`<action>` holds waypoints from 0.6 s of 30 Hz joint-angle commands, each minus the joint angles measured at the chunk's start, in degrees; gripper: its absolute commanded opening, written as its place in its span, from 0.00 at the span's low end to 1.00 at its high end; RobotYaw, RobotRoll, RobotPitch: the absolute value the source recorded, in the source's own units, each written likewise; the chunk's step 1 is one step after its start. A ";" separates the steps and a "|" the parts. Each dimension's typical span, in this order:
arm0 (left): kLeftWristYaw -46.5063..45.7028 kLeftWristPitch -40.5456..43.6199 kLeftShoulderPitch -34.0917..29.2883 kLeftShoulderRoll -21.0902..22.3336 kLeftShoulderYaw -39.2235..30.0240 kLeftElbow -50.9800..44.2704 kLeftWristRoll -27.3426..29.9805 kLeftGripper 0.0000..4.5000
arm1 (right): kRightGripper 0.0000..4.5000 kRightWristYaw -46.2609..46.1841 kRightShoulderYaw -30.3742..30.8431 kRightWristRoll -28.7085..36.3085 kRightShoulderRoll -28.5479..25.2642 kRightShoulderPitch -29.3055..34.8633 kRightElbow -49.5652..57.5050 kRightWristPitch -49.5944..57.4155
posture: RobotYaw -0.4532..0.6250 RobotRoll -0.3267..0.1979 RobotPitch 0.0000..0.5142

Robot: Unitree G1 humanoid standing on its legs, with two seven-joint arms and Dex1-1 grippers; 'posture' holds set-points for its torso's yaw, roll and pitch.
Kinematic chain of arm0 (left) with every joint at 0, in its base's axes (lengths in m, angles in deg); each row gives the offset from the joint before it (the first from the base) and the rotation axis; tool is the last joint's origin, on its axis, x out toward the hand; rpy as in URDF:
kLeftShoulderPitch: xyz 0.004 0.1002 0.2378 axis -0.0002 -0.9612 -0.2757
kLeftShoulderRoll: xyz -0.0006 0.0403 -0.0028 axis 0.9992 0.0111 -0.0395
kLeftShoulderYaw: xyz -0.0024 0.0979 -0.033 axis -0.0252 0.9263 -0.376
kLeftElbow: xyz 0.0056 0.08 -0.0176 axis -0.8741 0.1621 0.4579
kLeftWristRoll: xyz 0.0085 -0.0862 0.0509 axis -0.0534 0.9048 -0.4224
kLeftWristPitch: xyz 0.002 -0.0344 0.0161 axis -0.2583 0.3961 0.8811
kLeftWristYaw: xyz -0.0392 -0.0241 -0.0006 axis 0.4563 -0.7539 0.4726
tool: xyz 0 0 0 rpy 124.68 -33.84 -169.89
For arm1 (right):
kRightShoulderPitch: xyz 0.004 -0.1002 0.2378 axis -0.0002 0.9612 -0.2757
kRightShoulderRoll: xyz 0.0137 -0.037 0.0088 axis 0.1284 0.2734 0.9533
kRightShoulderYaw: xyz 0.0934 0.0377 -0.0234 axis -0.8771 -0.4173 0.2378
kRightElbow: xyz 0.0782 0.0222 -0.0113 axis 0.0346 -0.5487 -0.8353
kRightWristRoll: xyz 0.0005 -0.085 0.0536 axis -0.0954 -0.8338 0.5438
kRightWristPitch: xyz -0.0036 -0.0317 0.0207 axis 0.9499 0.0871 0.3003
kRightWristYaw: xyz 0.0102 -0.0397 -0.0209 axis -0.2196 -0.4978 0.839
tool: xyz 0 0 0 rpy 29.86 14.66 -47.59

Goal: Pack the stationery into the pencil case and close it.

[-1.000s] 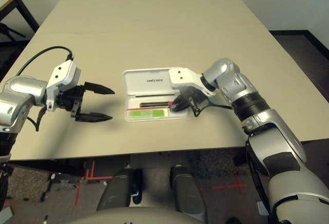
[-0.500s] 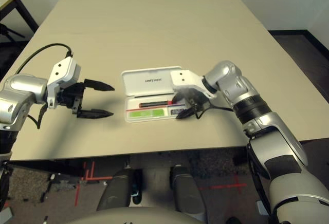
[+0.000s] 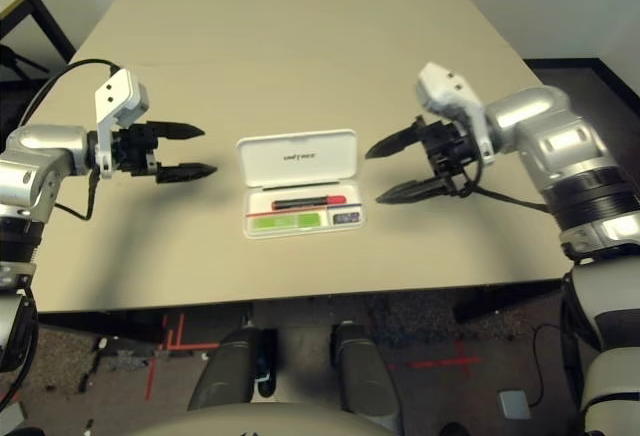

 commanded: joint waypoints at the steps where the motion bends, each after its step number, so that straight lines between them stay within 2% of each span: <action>1: -4.56 -1.30 4.66 -1.93 0.52 8.52 -4.00 0.70 | 1.00 0.20 0.64 2.83 -2.75 1.55 1.03 -0.66 | 0.39 0.62 0.21; 8: -12.67 -4.67 12.03 -6.54 1.51 23.53 -10.15 0.06 | 1.00 0.20 -0.86 3.98 -4.43 3.53 1.65 0.01 | 0.37 0.62 0.21; 9: -14.14 -5.33 12.95 -7.01 1.55 25.66 -11.09 0.00 | 1.00 0.20 -0.97 4.05 -4.52 3.58 1.74 0.23 | 0.36 0.62 0.21; 18: -15.45 -12.28 18.84 -10.38 1.43 38.55 -14.77 0.00 | 1.00 0.20 -2.22 4.18 -4.17 4.22 2.95 1.35 | 0.35 0.62 0.22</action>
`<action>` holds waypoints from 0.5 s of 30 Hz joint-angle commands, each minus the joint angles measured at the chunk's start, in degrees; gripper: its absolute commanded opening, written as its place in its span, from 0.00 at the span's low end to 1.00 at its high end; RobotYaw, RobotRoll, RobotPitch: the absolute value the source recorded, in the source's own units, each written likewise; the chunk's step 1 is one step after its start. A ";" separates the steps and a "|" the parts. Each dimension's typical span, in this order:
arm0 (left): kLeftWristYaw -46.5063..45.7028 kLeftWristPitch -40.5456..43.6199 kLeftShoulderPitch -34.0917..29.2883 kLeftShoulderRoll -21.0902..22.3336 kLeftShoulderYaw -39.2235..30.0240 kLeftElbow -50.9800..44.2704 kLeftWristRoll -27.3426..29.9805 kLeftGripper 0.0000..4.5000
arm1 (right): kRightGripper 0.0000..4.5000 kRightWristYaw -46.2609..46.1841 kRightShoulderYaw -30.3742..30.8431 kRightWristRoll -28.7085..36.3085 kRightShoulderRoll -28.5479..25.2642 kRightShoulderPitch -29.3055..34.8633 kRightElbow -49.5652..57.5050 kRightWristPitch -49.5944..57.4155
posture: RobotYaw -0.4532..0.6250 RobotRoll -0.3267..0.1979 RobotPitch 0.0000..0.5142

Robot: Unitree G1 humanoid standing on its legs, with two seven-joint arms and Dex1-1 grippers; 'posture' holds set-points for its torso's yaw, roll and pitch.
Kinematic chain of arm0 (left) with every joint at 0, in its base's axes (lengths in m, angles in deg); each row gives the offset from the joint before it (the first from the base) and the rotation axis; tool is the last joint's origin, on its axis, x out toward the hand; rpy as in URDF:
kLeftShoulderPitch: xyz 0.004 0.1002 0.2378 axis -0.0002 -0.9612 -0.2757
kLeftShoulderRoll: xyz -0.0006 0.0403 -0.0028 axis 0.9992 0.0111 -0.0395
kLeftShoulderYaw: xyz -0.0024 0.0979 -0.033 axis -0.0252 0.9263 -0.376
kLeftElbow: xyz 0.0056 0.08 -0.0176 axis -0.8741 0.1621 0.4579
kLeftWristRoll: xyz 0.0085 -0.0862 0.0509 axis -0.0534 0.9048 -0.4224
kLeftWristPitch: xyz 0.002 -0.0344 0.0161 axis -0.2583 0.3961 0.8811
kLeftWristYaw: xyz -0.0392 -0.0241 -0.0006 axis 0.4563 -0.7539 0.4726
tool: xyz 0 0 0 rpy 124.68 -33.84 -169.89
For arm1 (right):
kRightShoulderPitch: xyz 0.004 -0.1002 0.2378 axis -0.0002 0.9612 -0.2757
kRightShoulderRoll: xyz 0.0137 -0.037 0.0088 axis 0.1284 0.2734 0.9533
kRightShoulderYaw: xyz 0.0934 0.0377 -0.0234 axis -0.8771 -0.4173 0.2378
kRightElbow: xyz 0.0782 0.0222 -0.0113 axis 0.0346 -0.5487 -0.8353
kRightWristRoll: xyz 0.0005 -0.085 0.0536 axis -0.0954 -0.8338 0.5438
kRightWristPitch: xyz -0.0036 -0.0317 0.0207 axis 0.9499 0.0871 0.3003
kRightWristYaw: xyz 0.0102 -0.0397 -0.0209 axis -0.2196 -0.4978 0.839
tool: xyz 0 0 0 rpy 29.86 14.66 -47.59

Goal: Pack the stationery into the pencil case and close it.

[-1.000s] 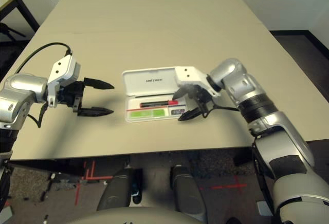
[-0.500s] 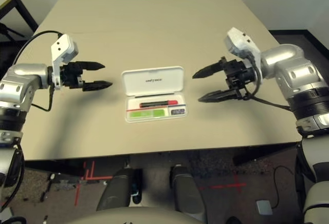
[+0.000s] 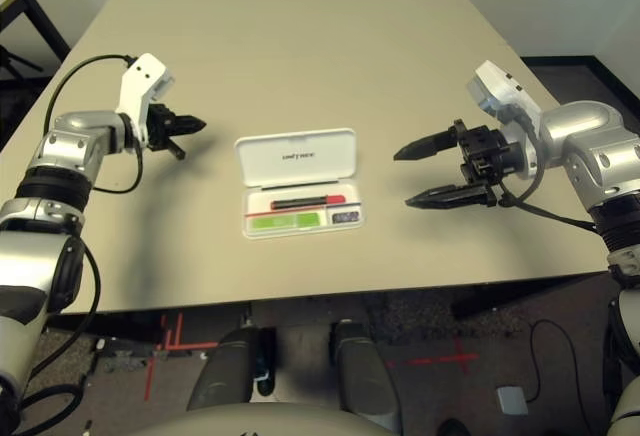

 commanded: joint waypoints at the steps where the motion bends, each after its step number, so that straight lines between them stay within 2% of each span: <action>1: 0.38 -2.45 1.63 -1.48 0.86 3.87 -2.37 0.00 | 1.00 0.17 -1.52 0.50 -0.38 0.65 1.02 0.63 | 0.35 0.62 0.22; 9: 1.94 -6.63 3.09 -4.55 2.25 7.20 -5.45 0.00 | 1.00 0.17 -2.06 0.55 -0.05 1.00 1.79 1.21 | 0.35 0.62 0.22; 15: 12.33 -6.54 2.88 -7.62 4.25 0.96 -4.96 0.00 | 1.00 0.17 -2.90 0.52 -0.03 1.37 2.19 1.49 | 0.34 0.62 0.21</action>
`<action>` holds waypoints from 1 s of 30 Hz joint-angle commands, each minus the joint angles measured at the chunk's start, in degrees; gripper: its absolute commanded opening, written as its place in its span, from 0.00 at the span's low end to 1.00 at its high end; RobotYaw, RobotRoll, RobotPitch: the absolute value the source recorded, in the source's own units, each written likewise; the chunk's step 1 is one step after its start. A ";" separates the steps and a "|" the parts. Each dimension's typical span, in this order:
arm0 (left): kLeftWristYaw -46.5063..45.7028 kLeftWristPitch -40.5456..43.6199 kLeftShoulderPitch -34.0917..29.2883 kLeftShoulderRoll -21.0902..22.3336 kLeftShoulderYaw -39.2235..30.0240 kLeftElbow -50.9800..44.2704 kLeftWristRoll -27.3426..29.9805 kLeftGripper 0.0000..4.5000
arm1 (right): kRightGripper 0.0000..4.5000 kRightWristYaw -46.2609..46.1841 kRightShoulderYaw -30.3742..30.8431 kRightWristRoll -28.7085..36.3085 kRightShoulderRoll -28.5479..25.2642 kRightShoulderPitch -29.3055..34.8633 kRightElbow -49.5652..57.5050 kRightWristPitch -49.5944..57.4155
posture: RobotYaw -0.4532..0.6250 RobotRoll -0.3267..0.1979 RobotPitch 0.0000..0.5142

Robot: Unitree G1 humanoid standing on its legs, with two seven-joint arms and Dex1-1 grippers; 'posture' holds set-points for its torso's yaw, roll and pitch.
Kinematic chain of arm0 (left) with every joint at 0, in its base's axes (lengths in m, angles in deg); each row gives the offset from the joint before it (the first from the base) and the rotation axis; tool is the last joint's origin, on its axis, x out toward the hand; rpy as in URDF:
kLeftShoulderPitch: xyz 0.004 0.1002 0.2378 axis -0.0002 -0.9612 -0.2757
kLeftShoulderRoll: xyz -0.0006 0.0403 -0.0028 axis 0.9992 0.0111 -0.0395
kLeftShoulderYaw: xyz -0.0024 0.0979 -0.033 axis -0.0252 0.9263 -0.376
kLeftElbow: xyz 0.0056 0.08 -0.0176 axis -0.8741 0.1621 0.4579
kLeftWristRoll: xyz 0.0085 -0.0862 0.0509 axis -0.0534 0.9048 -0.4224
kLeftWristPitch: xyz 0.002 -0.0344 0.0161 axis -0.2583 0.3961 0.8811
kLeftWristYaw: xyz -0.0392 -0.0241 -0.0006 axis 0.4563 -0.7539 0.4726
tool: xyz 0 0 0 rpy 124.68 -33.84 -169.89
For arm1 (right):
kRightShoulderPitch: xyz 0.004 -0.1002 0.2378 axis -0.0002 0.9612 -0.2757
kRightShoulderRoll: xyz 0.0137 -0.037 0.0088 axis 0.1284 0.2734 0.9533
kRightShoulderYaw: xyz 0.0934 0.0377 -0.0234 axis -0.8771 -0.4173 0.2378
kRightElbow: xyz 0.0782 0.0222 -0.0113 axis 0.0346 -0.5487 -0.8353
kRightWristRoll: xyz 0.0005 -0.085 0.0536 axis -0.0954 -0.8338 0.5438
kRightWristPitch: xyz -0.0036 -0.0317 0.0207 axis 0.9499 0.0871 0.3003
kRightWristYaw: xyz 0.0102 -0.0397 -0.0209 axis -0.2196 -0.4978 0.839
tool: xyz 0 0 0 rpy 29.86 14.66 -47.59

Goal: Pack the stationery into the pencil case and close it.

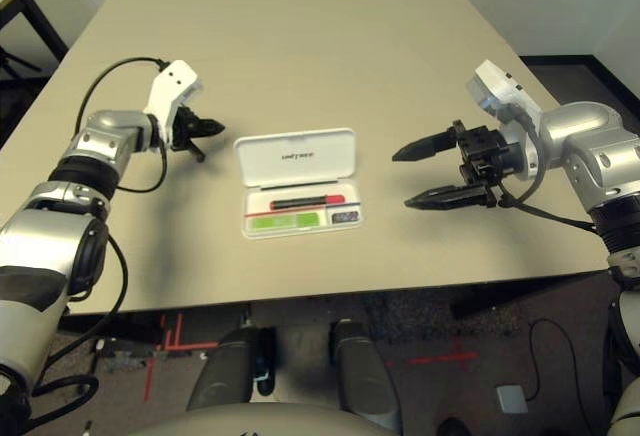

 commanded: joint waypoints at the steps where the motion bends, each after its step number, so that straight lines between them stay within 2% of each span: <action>1: 7.27 -0.34 0.23 -0.65 2.18 -5.56 -0.38 0.00 | 1.00 0.18 -0.98 0.34 -0.10 0.36 0.97 0.37 | 0.34 0.62 0.21; 12: 17.90 7.23 -5.86 0.69 4.85 -27.86 1.83 0.00 | 1.00 0.18 -0.75 -0.04 0.45 -0.32 0.25 0.06 | 0.36 0.62 0.20; 24: 20.48 17.10 -15.95 1.94 9.89 -51.94 3.23 0.00 | 1.00 0.18 -0.43 0.33 0.85 -0.40 0.33 0.40 | 0.36 0.62 0.20; 30: 19.94 17.28 -19.06 2.38 12.37 -56.85 3.95 0.00 | 1.00 0.18 -0.86 0.46 1.30 0.00 0.55 0.56 | 0.36 0.62 0.21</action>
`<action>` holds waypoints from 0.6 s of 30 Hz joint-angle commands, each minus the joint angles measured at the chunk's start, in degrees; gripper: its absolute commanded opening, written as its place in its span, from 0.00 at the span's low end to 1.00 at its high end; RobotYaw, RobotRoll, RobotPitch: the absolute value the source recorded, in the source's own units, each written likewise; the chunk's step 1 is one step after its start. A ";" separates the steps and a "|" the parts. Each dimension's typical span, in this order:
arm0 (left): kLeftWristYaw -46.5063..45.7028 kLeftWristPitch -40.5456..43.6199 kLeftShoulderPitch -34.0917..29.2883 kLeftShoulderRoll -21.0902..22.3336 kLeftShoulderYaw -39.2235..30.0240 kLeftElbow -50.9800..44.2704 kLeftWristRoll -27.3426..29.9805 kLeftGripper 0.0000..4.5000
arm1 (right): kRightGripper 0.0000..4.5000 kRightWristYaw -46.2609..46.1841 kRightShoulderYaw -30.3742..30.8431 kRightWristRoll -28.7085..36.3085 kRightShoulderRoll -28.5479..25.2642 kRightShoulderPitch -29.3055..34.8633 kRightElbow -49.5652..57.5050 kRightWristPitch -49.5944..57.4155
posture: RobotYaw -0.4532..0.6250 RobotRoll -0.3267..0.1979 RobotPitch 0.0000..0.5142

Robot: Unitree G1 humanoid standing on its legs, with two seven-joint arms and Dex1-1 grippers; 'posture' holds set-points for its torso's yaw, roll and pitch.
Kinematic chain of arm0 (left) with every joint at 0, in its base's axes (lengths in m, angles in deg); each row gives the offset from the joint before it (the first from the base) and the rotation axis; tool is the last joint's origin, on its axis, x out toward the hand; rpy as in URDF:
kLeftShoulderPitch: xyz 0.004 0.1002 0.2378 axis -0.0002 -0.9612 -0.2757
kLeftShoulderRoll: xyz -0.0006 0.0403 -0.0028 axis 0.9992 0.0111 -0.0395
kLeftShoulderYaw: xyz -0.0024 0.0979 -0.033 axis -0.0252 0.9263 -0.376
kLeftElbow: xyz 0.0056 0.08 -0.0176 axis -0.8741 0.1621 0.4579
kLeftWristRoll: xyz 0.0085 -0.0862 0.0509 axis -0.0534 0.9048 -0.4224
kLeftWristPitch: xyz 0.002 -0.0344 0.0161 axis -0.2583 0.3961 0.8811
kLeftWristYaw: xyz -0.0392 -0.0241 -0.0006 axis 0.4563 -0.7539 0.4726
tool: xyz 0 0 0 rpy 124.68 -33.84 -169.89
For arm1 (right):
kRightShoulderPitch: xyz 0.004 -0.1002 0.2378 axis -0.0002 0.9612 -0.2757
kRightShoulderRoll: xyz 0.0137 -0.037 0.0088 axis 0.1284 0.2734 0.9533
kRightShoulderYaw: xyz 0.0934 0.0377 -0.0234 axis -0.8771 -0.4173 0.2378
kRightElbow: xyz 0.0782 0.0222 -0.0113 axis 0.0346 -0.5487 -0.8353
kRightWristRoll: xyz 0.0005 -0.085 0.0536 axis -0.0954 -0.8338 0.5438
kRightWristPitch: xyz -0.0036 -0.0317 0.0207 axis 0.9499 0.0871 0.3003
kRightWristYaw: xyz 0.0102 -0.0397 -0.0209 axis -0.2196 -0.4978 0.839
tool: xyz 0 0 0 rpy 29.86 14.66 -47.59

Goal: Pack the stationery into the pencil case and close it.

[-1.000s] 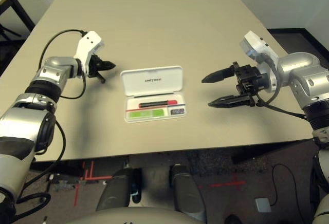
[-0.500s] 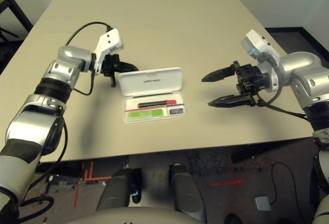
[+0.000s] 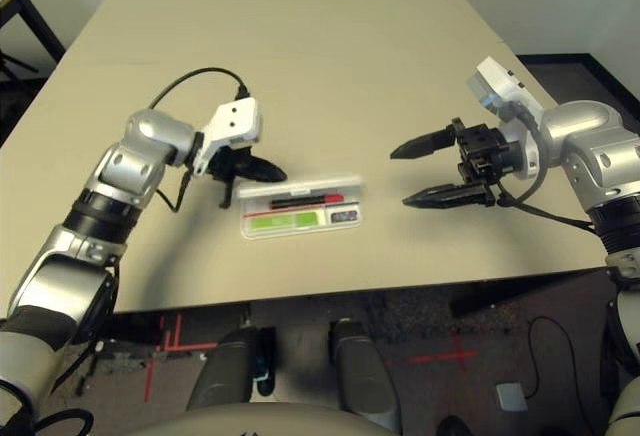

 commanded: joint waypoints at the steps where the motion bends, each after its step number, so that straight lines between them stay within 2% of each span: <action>1: 0.00 0.75 -1.85 0.40 2.15 -2.69 0.70 0.00 | 1.00 0.17 -0.77 0.39 0.42 0.32 0.15 0.20 | 0.36 0.62 0.21; 9: -1.34 0.52 -5.07 0.53 4.59 -2.02 0.45 0.00 | 1.00 0.17 -1.65 0.18 1.31 0.46 0.27 0.33 | 0.35 0.62 0.21; 18: -4.08 -7.20 -7.73 3.27 9.23 6.21 -5.94 0.00 | 1.00 0.17 -2.98 -0.42 2.64 0.37 0.29 0.55 | 0.35 0.62 0.21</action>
